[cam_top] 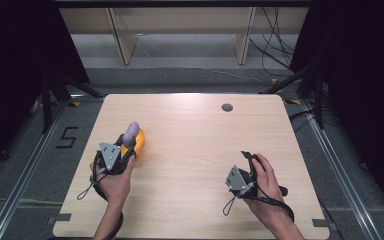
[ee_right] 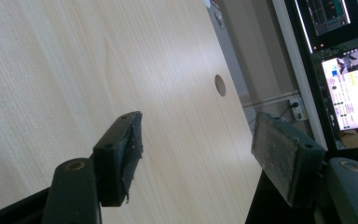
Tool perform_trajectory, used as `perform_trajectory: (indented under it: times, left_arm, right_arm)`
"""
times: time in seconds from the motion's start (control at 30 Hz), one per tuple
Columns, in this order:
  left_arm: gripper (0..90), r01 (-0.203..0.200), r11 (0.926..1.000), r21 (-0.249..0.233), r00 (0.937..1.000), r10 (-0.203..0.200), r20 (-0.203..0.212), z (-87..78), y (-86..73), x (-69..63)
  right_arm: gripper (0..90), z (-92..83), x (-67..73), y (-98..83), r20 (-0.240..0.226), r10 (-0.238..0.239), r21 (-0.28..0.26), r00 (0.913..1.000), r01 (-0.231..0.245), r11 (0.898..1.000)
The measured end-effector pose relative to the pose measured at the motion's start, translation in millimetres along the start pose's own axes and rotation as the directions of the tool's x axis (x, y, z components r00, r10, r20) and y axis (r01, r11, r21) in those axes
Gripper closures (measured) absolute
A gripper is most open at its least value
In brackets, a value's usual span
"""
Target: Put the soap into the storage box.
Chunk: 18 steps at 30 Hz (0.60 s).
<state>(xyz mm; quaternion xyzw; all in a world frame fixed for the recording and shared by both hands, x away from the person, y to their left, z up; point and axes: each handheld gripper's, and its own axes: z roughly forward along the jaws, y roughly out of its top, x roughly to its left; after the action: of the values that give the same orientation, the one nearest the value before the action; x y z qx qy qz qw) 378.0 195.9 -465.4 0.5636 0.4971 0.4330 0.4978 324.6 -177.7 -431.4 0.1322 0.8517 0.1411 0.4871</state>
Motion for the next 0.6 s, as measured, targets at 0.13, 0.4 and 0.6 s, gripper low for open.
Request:
perform_trajectory:
  times: [0.13, 0.4, 0.6]
  left_arm:
    - [59.0, -0.008, 1.0000, 0.001, 0.9995, 0.008, -0.029, 3.7, -2.6, 2.9]
    - [59.0, -0.006, 0.9995, 0.032, 0.9988, 0.008, -0.048, 19.2, -17.7, 8.4]
    - [59.0, -0.025, 0.9981, 0.057, 0.9979, 0.028, -0.057, 27.0, -25.7, 9.9]
  right_arm:
    - [34.2, 1.3, 0.9, 1.0, -0.004, 0.006, -0.009, 1.0000, -0.006, 1.000]
    - [34.2, 1.1, 2.0, 1.2, -0.005, 0.026, -0.003, 0.9996, -0.026, 1.000]
    - [34.2, 2.3, 0.7, 1.0, -0.008, 0.001, -0.010, 1.0000, -0.001, 1.000]
